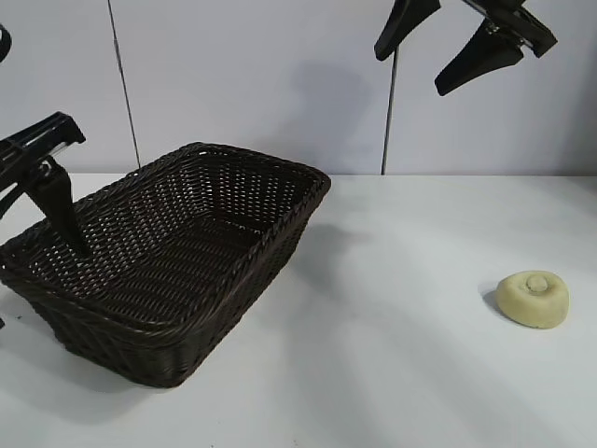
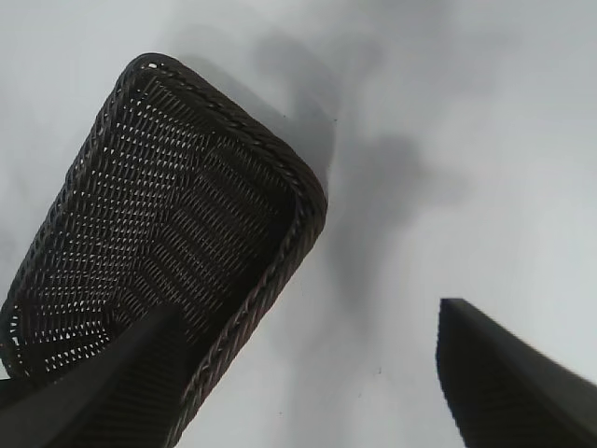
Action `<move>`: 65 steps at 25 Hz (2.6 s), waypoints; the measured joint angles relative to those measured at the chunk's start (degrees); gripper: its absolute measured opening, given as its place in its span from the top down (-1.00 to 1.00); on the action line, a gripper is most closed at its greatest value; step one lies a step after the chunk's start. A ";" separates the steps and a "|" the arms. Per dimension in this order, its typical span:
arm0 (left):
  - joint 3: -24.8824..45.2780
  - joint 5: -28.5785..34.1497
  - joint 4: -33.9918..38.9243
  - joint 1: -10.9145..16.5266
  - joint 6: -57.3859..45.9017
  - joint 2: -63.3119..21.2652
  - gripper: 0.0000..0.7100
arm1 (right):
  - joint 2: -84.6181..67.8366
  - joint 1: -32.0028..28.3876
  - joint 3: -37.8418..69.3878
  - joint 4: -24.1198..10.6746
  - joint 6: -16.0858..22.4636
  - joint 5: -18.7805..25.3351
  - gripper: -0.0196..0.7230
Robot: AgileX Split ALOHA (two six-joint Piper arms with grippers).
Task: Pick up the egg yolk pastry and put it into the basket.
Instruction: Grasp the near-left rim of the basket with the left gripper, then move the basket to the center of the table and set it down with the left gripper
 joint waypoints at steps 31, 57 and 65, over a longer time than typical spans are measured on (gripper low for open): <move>4.59 -15.12 -2.82 -4.45 -2.33 9.77 -0.44 | 0.00 0.00 0.00 0.00 0.00 0.38 -0.51; 4.59 -15.17 -3.36 -4.45 -2.98 9.77 0.71 | 0.00 0.00 0.00 0.00 0.00 0.38 -0.51; -0.89 -7.85 -2.68 -4.45 -1.85 9.81 0.71 | 0.00 0.00 0.00 0.00 0.00 0.38 -0.51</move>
